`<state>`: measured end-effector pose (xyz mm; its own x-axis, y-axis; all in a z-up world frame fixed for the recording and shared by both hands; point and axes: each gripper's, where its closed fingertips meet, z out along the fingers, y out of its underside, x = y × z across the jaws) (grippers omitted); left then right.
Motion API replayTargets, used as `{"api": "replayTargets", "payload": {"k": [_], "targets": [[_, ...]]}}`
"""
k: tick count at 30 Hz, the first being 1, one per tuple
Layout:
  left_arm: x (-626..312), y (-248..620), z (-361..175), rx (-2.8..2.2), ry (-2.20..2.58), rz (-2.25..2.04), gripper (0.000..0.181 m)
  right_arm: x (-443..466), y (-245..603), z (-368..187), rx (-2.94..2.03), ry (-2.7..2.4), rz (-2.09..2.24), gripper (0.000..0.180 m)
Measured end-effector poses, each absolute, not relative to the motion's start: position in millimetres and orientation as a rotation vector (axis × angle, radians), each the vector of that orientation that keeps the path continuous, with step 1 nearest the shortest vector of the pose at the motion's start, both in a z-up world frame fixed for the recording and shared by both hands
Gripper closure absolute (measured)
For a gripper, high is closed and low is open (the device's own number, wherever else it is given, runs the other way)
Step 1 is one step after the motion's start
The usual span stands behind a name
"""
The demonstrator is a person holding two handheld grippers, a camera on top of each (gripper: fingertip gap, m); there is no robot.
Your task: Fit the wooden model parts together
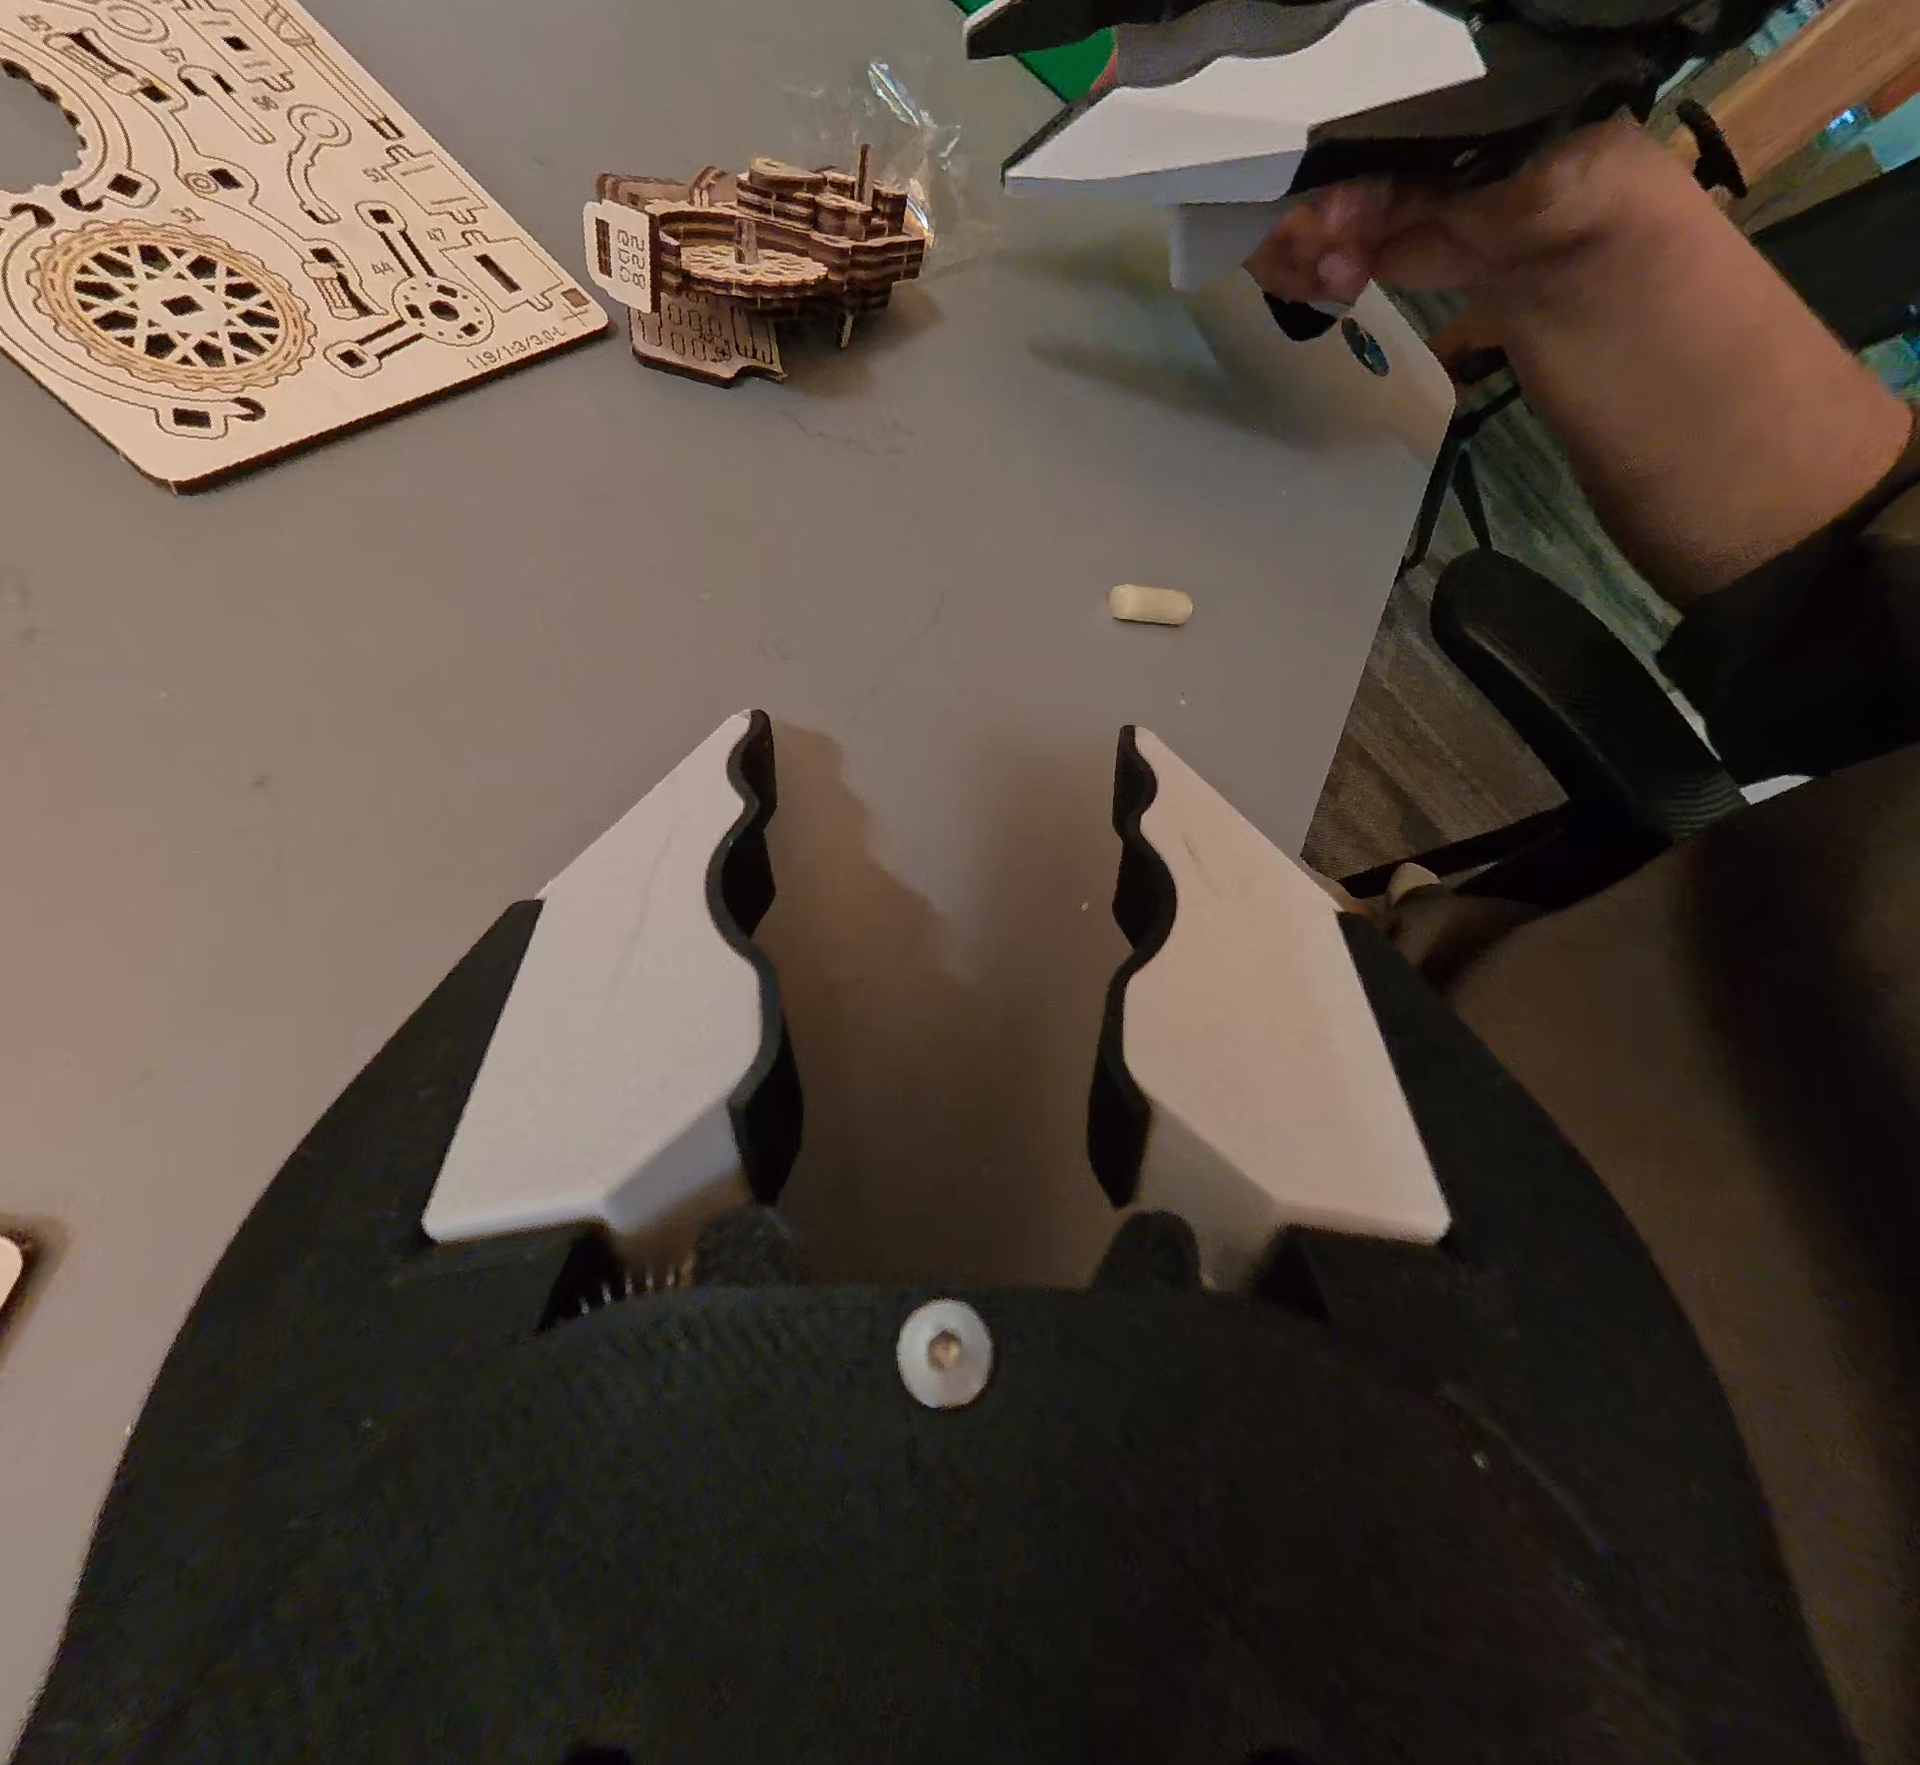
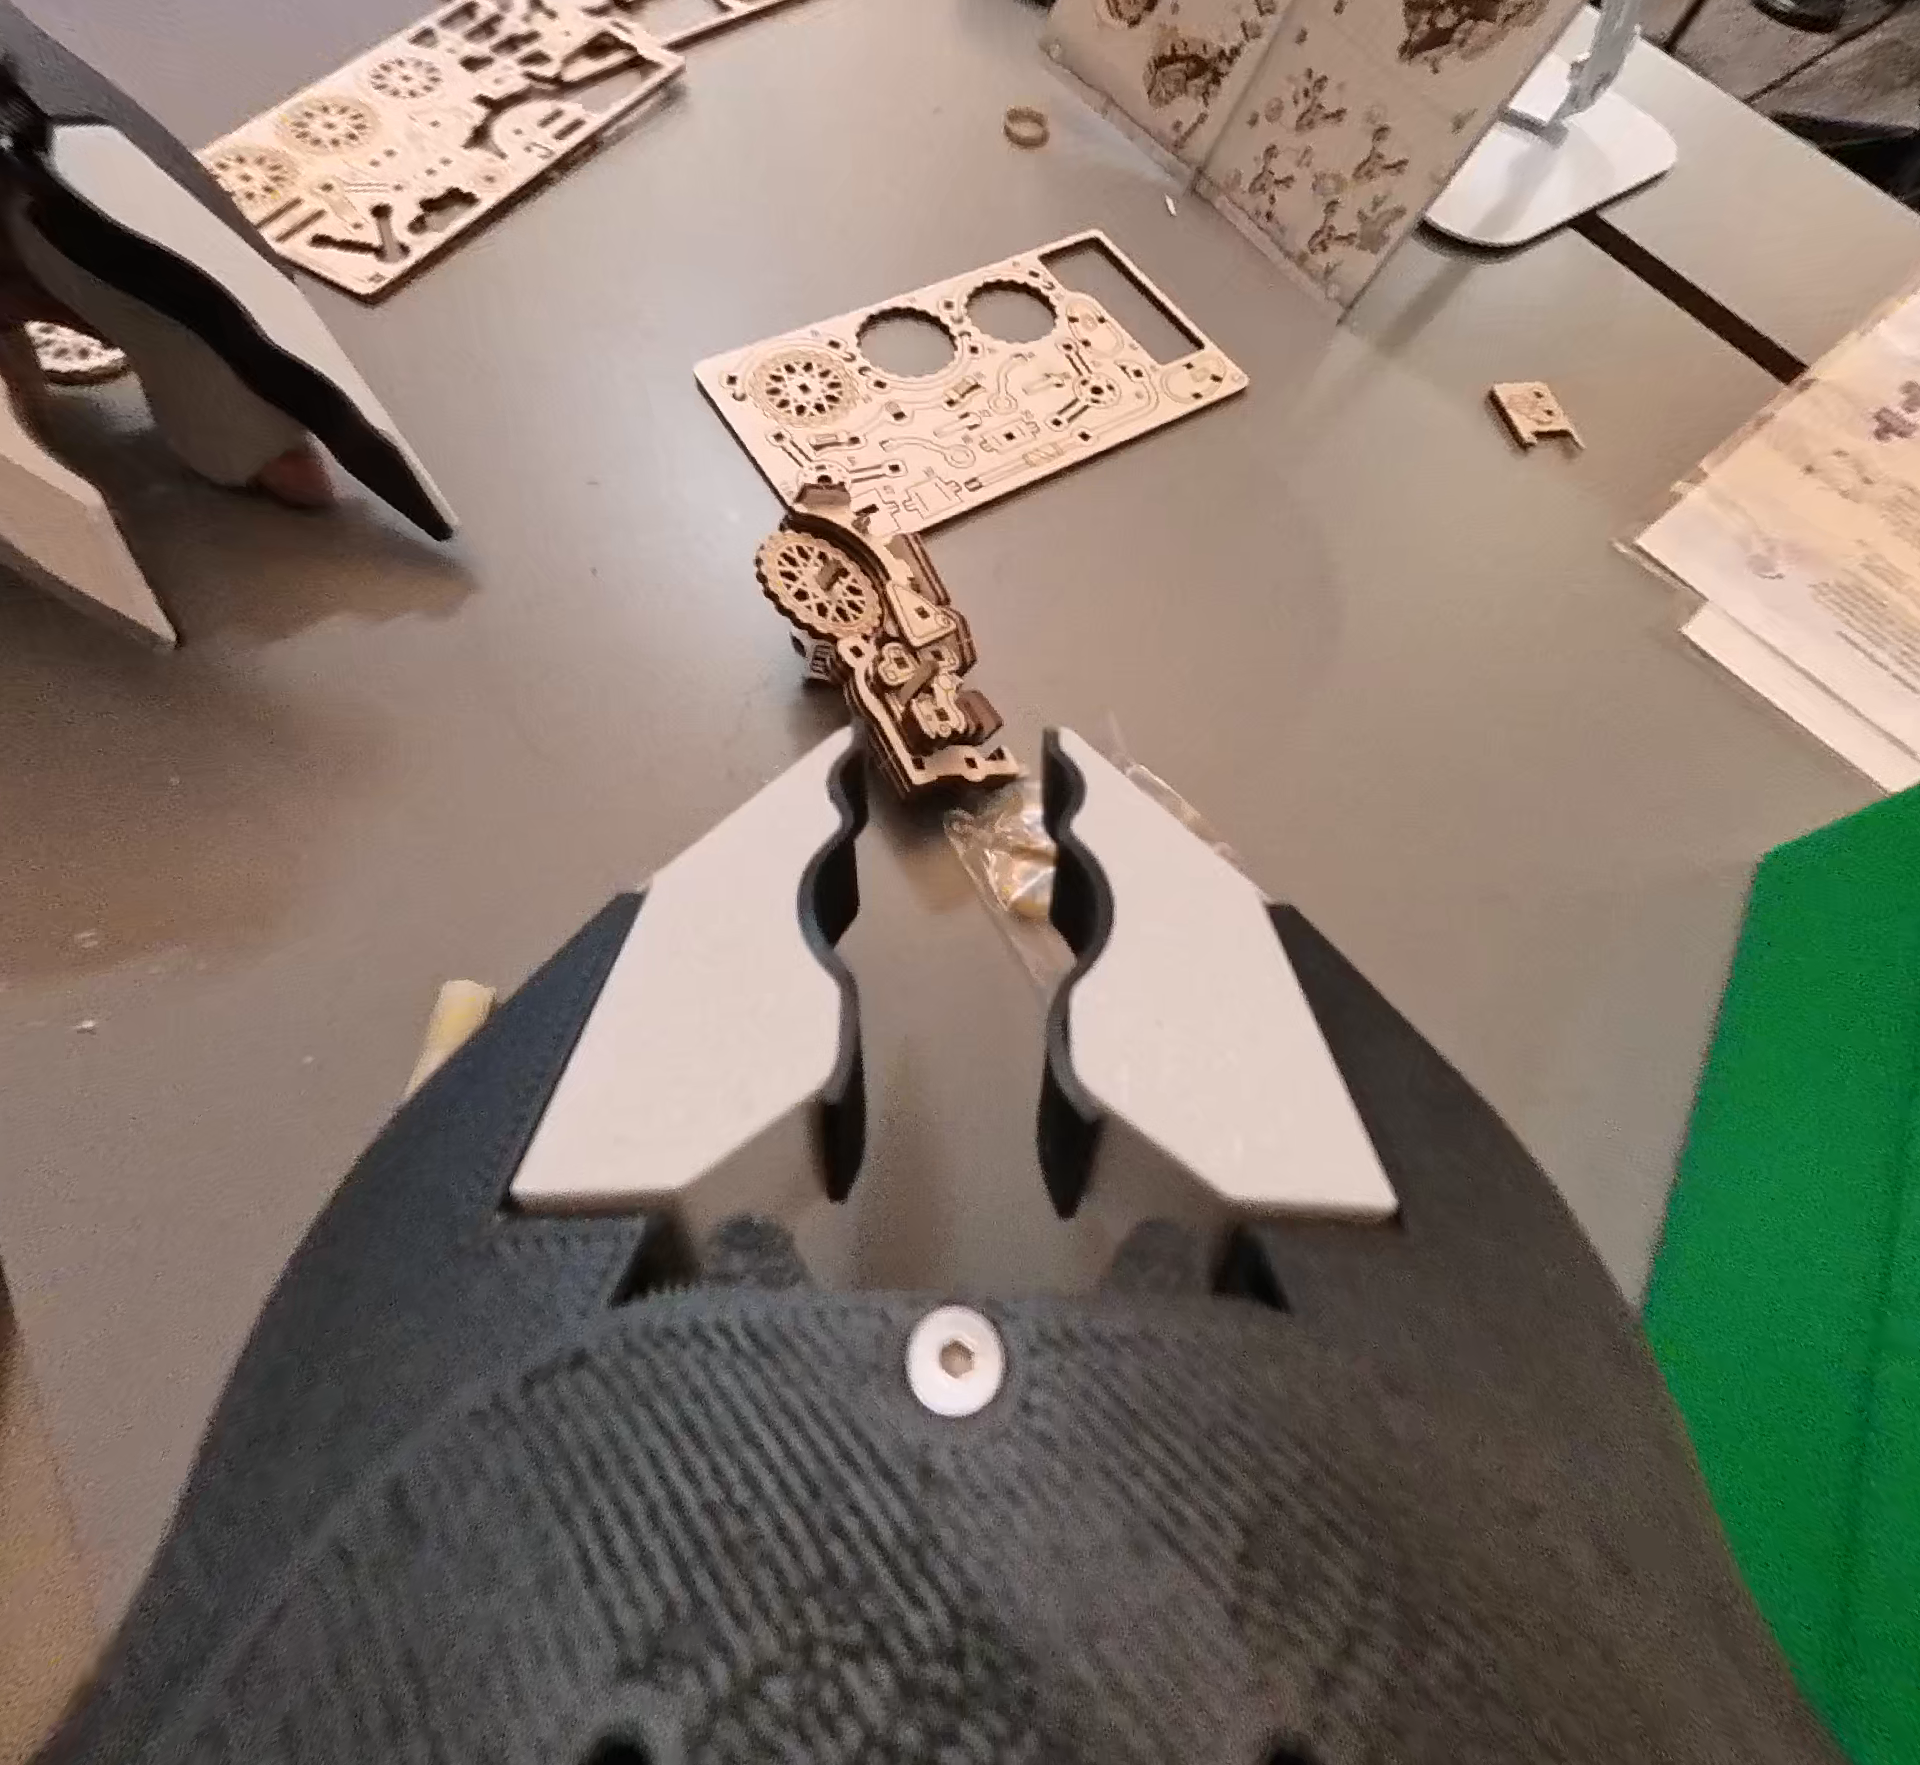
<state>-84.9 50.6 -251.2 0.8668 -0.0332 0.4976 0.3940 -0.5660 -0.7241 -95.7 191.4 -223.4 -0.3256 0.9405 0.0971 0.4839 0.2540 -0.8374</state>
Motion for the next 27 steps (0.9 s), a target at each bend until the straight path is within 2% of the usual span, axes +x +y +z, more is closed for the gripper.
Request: {"api": "replayTargets", "payload": {"k": [8, 15, 20, 24, 27], "targets": [[-86.8, 50.9, -249.8, -2.088, -0.285, -0.585, 0.117, -80.7, 180.8, -219.3, -1.455, -1.684, 1.072, 0.148], [-90.7, 51.1, -249.8, -2.066, -0.337, -0.621, 0.119, -68.3, 195.0, -202.3, -1.390, -1.496, 0.967, 0.160], [-99.9, 65.0, -234.9, -1.954, -0.365, -0.678, 0.119, -87.9, 197.9, -207.4, -1.376, -1.483, 0.897, 0.154], [-136.9, 84.7, -212.5, -1.907, -0.358, -0.592, 0.120, -126.5, 191.1, -186.4, -1.471, -1.339, 1.129, 0.148], [-165.9, 93.4, -206.3, -1.929, -0.333, -0.498, 0.120, -144.0, 195.6, -172.7, -1.485, -1.232, 1.244, 0.152]]}}
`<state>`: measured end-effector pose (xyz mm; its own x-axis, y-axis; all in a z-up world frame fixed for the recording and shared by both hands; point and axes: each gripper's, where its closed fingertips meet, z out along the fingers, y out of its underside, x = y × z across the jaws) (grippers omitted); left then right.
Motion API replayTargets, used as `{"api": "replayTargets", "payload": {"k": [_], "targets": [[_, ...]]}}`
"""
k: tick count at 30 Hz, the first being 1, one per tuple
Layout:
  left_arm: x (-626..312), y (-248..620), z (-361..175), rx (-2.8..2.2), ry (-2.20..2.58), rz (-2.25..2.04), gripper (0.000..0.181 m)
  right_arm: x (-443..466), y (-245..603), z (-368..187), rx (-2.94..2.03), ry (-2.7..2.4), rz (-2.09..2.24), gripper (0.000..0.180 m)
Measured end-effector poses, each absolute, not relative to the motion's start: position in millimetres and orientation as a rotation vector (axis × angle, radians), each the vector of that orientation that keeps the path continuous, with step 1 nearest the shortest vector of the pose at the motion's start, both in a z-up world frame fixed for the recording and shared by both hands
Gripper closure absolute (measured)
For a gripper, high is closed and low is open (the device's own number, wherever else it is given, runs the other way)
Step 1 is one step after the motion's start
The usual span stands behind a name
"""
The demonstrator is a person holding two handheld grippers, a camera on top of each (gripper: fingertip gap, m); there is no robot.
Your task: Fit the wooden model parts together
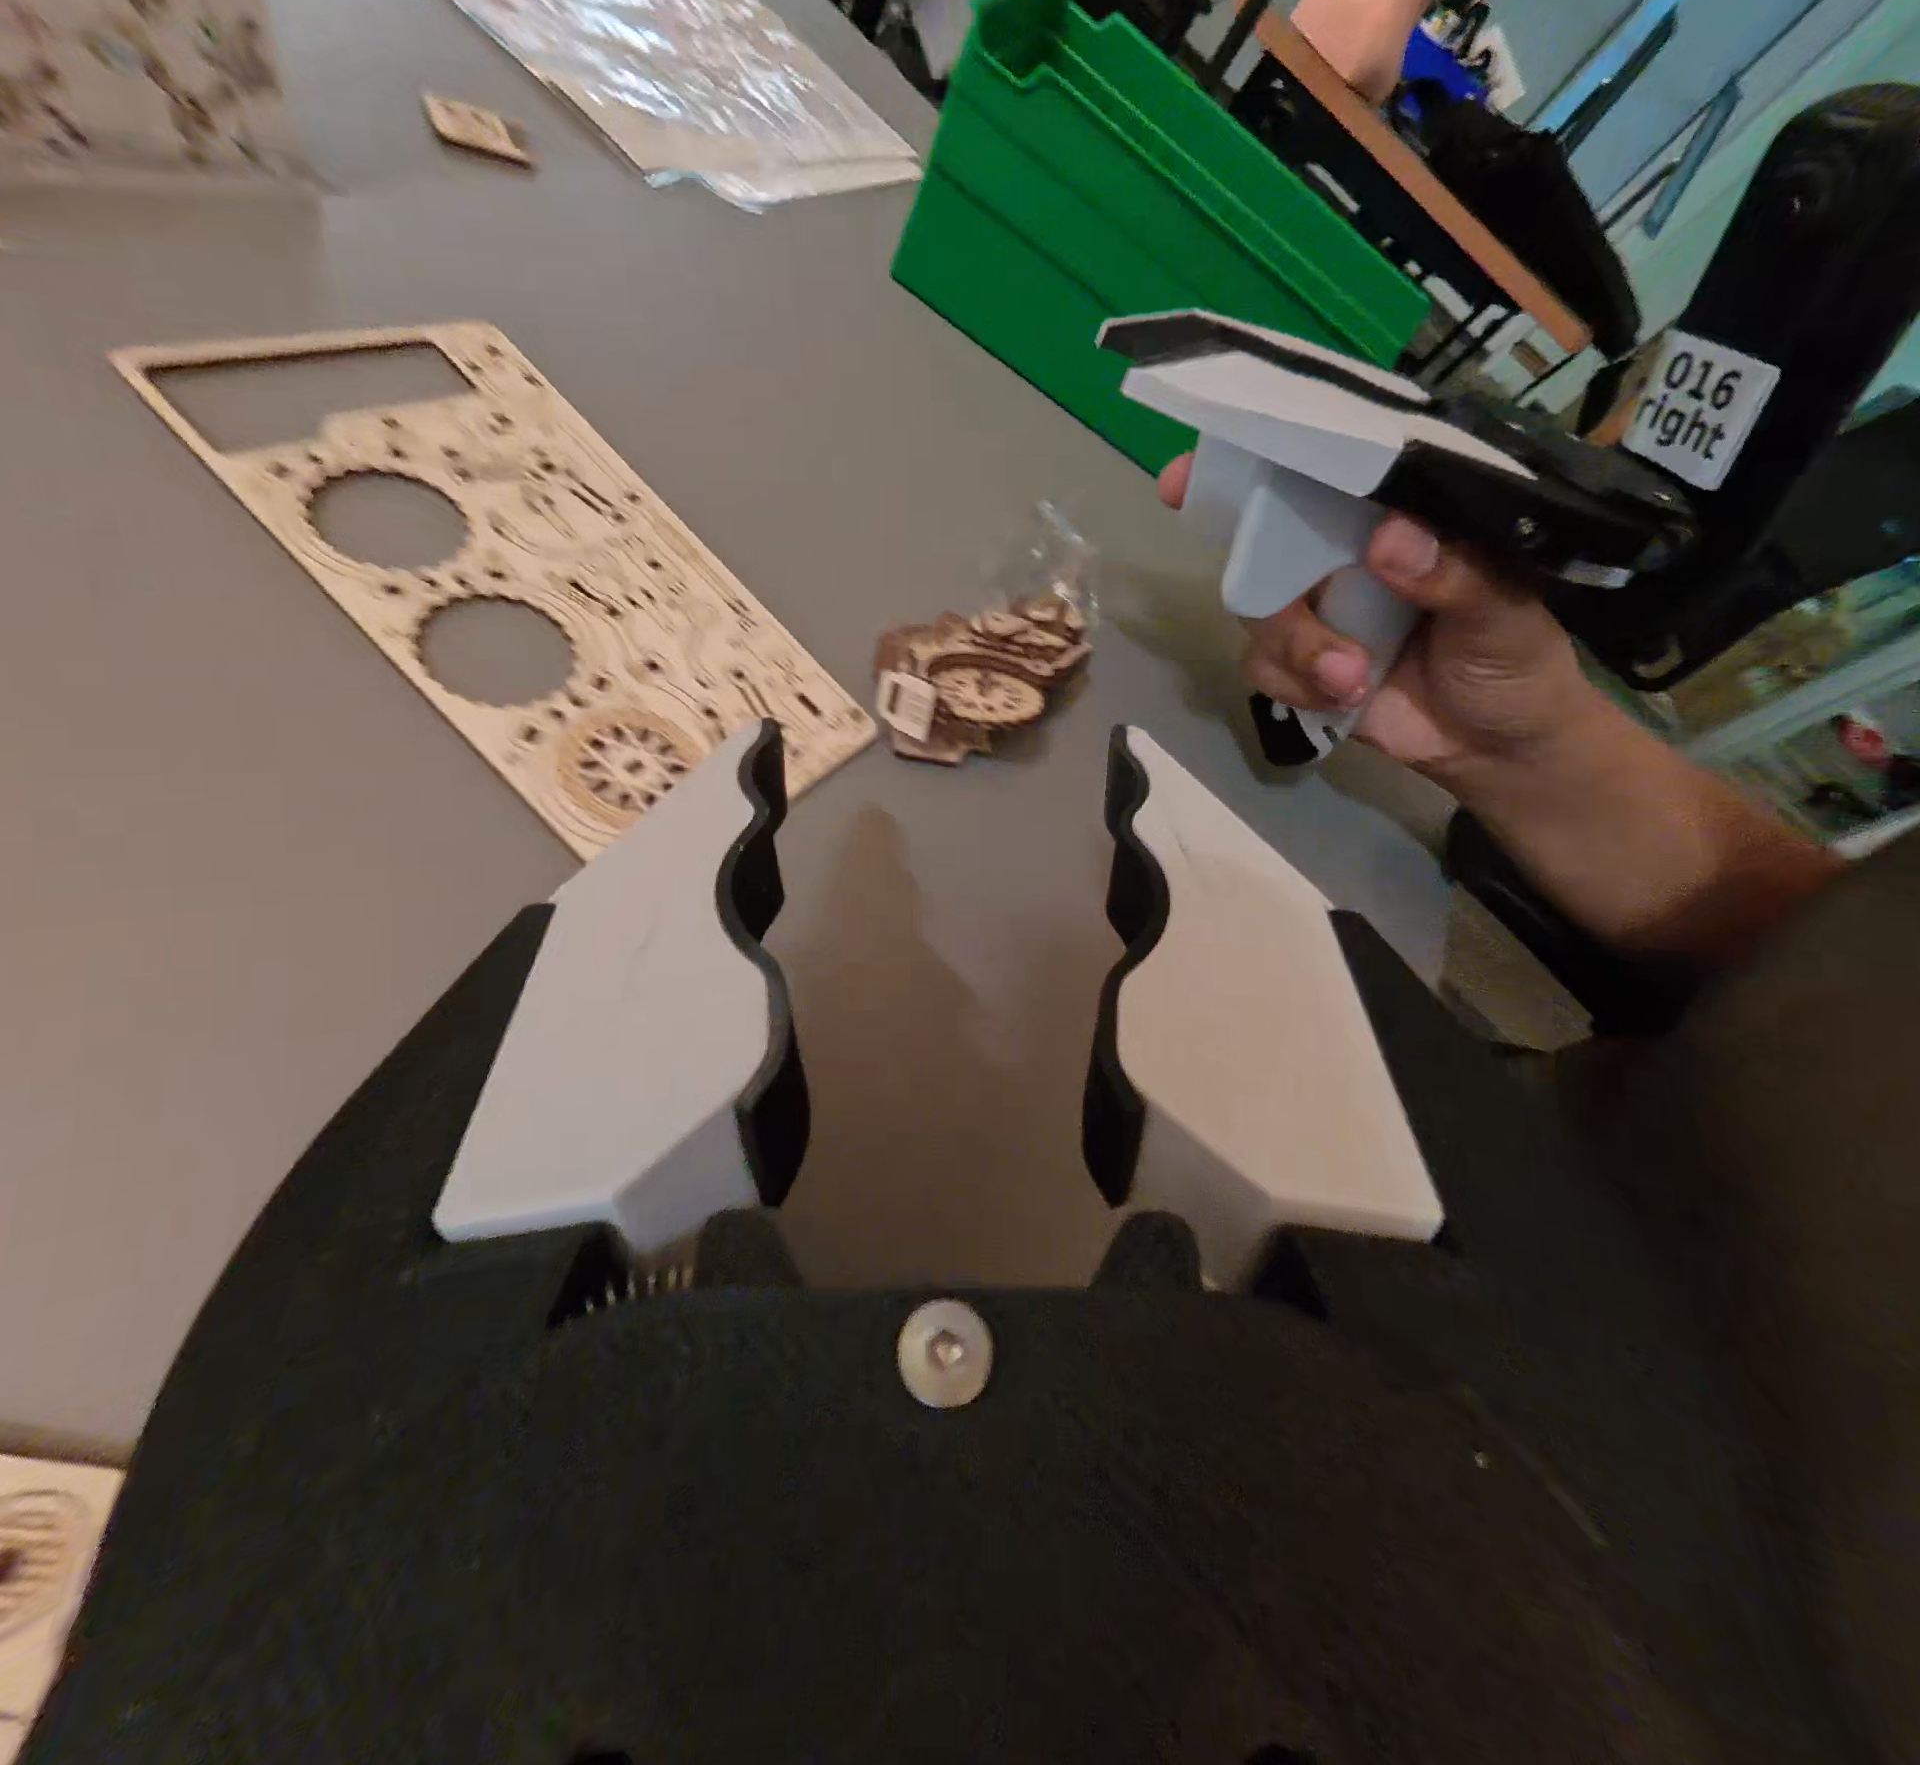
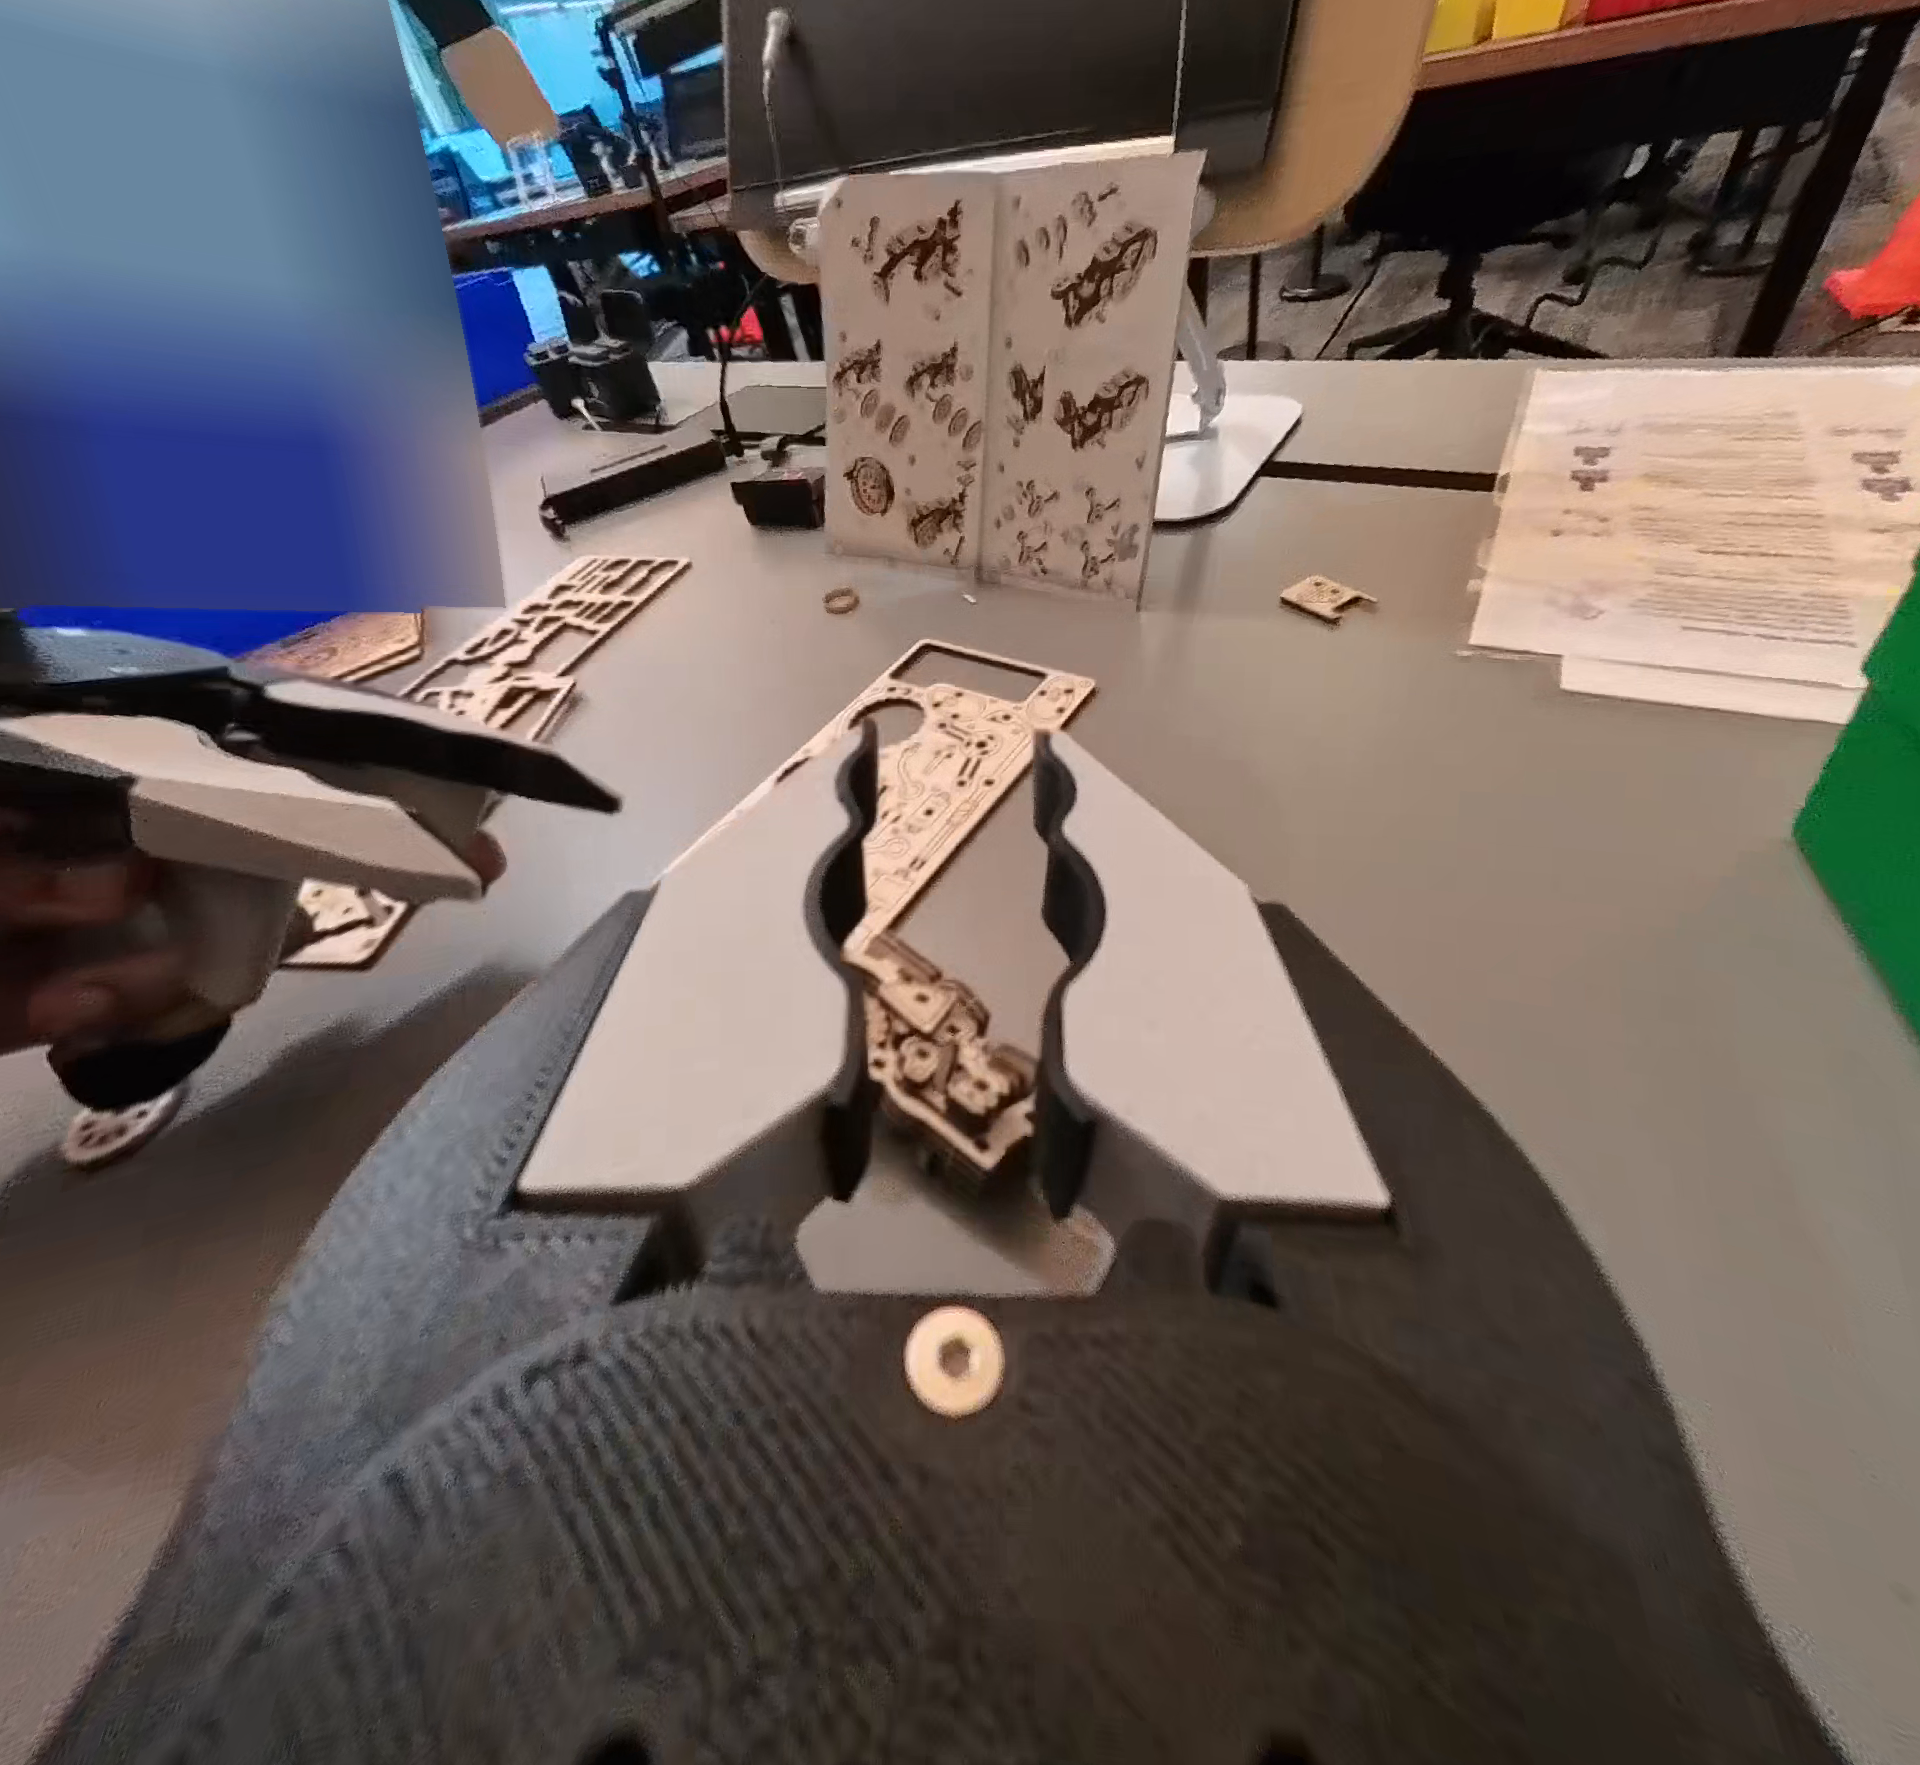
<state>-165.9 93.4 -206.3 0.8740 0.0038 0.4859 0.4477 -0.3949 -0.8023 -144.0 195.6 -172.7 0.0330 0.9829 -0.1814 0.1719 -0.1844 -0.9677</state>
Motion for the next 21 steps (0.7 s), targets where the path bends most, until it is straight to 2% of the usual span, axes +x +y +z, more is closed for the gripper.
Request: {"api": "replayTargets", "payload": {"k": [6, 9, 21], "targets": [[-189.2, 102.0, -206.5, -1.898, -0.341, -0.399, 0.117, -154.6, 211.4, -175.6, -1.424, -1.280, 1.164, 0.153], [-194.4, 107.7, -214.0, -1.921, -0.334, -0.359, 0.114, -156.8, 222.3, -167.3, -1.405, -1.193, 1.191, 0.164], [-227.5, 82.4, -202.4, -1.832, -0.444, -0.187, 0.114, -138.1, 221.0, -190.6, -1.549, -1.205, 1.196, 0.151]]}}
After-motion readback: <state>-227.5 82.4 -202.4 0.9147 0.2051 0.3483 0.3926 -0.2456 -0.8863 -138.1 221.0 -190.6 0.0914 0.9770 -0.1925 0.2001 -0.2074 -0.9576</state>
